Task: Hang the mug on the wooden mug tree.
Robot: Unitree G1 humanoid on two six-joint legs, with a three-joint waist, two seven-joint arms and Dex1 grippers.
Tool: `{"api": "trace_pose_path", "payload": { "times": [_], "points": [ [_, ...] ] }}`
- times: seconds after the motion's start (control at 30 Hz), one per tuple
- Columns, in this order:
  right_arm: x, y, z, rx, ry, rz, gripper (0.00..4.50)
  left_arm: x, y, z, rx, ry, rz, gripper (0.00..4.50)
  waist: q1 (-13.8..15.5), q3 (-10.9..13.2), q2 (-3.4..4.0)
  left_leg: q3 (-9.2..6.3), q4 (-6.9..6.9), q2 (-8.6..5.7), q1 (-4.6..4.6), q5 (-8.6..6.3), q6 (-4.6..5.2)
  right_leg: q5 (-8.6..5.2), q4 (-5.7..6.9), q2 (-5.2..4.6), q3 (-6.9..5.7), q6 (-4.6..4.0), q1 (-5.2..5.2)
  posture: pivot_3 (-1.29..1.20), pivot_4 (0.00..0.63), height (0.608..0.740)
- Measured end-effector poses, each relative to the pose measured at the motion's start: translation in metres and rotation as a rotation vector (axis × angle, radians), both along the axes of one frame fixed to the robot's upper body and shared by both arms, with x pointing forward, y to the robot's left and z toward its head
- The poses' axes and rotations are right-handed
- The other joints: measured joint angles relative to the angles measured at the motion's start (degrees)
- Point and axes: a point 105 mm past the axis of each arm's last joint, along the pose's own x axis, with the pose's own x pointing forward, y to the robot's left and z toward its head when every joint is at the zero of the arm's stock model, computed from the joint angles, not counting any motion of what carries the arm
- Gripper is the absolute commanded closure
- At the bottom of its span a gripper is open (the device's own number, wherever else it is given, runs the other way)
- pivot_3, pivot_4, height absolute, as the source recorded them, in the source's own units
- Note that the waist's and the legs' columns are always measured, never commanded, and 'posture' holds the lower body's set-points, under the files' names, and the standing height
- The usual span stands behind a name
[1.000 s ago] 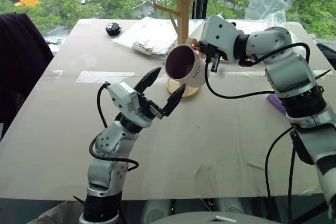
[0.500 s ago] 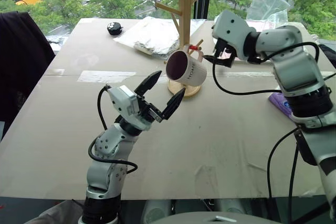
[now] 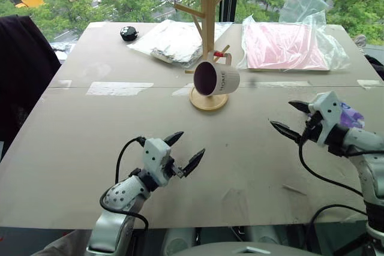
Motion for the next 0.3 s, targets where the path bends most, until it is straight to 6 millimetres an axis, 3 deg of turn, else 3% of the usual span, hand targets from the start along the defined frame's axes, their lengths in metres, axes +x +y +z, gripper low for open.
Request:
{"api": "trace_pose_path", "payload": {
  "times": [0.1,0.2,0.3],
  "points": [
    [-0.030,-0.003,-0.033,0.097,0.118,0.004,0.05,-0.002,0.003,-0.005,0.024,0.009,0.003,0.00,0.0,0.0,0.10,0.02,0.02,0.08,0.07,0.00,0.00,-0.01,0.05,-0.07,0.07,0.03,0.03,0.00,0.150,0.740],
    [-0.050,-0.008,-0.051,0.100,0.148,0.007,0.05,-0.002,0.005,-0.006,0.027,0.012,0.009,0.00,-0.1,-0.1,0.13,0.07,0.05,0.09,0.12,0.00,0.01,-0.01,0.06,-0.11,0.13,0.04,0.05,0.00,0.150,0.740],
    [-0.056,-0.010,-0.060,0.106,0.148,0.014,0.05,-0.001,0.005,-0.006,0.035,0.009,0.015,0.00,-0.1,-0.1,0.15,0.08,0.06,0.09,0.13,0.00,0.01,-0.01,0.06,-0.10,0.13,0.05,0.04,0.00,0.150,0.740]
  ]
}}
